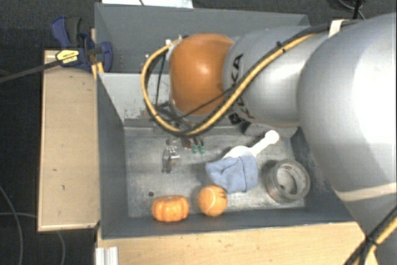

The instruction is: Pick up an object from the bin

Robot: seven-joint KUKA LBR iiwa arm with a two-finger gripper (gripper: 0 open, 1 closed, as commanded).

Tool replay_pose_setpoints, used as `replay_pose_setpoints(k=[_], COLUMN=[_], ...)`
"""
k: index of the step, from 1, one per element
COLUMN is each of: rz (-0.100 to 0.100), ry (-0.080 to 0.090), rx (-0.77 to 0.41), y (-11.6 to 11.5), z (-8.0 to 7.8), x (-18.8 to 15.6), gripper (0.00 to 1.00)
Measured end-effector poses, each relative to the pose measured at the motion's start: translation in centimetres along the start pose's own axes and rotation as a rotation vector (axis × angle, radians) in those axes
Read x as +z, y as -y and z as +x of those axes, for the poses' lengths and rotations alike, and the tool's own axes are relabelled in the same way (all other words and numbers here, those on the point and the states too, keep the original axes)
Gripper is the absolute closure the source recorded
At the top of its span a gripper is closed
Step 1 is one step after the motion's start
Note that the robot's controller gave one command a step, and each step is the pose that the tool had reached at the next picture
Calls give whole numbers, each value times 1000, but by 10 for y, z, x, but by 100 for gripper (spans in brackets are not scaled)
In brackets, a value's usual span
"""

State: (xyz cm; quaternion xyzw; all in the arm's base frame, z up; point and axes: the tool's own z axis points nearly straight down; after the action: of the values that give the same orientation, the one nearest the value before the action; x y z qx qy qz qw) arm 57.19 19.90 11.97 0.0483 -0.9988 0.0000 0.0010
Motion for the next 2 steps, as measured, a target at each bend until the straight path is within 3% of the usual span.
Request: replay_pose_setpoints(k=[1,2], rz=[-1,2], ry=[0,9], rx=[-55,-132], y=[48,53], z=[-5,-13], x=[-55,-84], gripper=[0,0])
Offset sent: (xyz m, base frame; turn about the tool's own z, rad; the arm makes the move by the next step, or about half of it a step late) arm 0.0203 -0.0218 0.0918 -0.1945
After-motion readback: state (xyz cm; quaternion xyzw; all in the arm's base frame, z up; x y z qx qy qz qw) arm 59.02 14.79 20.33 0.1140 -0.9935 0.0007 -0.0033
